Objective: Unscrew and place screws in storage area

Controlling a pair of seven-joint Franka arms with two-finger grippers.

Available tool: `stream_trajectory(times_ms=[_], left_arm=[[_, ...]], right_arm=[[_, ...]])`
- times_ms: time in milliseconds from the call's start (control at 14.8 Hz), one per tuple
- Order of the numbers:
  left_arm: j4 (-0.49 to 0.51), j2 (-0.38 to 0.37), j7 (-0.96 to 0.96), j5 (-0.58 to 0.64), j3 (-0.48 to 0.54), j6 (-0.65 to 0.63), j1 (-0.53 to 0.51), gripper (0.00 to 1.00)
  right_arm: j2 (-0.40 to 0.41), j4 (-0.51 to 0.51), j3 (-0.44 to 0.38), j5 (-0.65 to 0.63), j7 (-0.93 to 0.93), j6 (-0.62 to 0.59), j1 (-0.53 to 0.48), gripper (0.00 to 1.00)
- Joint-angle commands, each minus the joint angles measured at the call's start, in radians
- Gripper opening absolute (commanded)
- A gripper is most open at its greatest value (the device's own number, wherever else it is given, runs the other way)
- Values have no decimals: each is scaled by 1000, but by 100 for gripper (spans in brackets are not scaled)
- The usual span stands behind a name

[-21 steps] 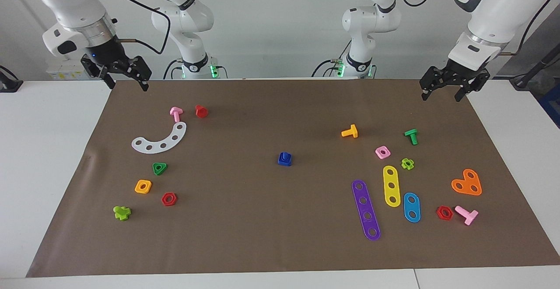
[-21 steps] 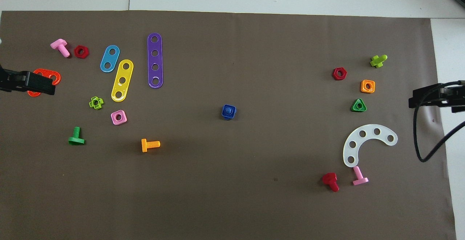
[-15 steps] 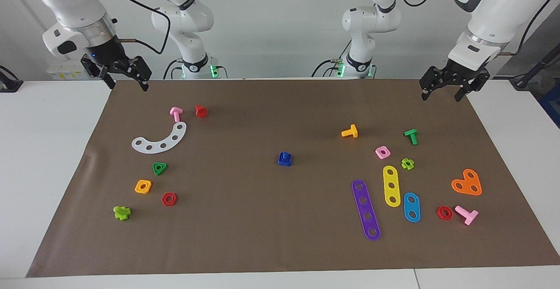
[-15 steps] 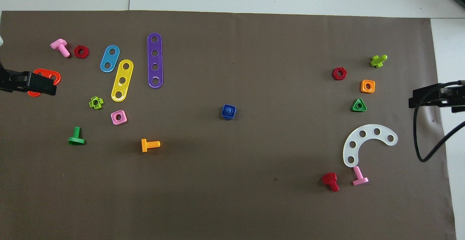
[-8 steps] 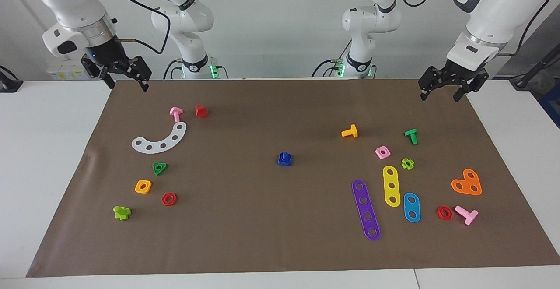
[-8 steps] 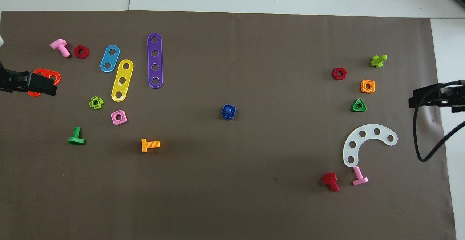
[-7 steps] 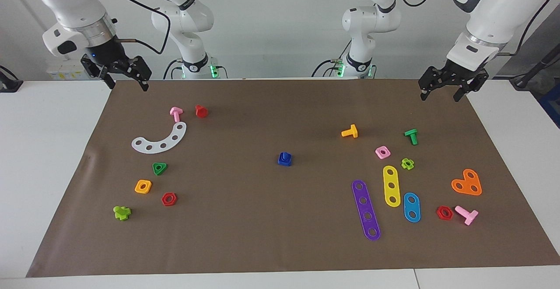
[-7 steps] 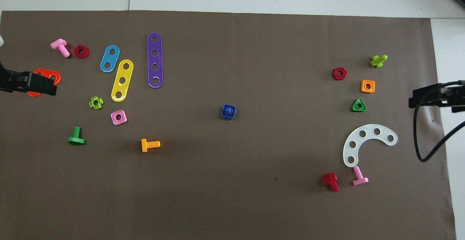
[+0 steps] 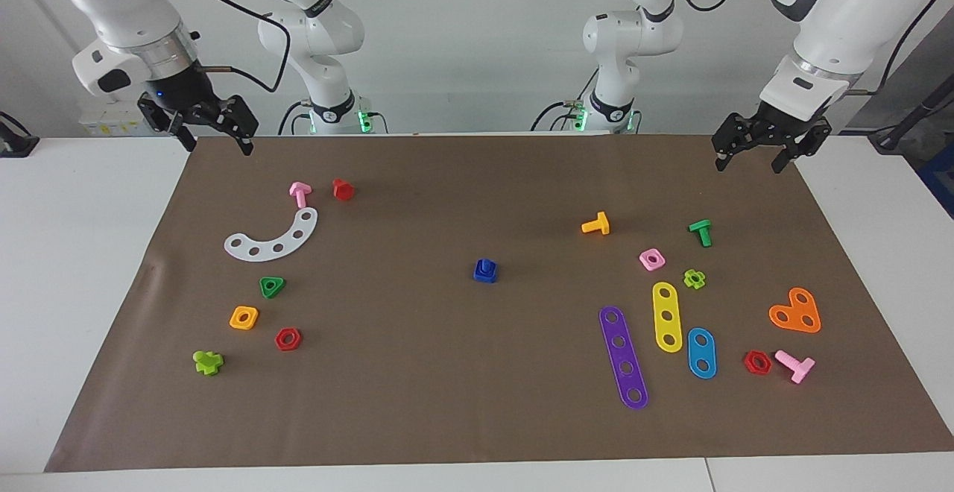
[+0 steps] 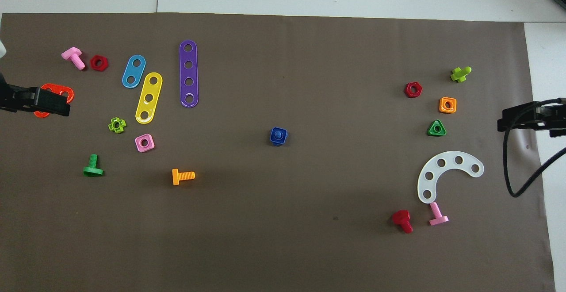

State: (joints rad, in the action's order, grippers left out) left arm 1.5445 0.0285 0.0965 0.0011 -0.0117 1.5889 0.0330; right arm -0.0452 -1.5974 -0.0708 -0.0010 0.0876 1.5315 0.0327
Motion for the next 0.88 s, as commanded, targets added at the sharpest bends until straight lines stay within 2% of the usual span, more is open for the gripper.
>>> stream_trajectory(times_ms=[0,814], left_arm=[[13,-12,-14,-3,-2,10,-1,100],[13,-10,-15,-3,-4,28,2,100]], right_arm=[[-21,-24,5,19,-23,12,-11,100],[-21,-24,5,19,-23,13,-11,100]])
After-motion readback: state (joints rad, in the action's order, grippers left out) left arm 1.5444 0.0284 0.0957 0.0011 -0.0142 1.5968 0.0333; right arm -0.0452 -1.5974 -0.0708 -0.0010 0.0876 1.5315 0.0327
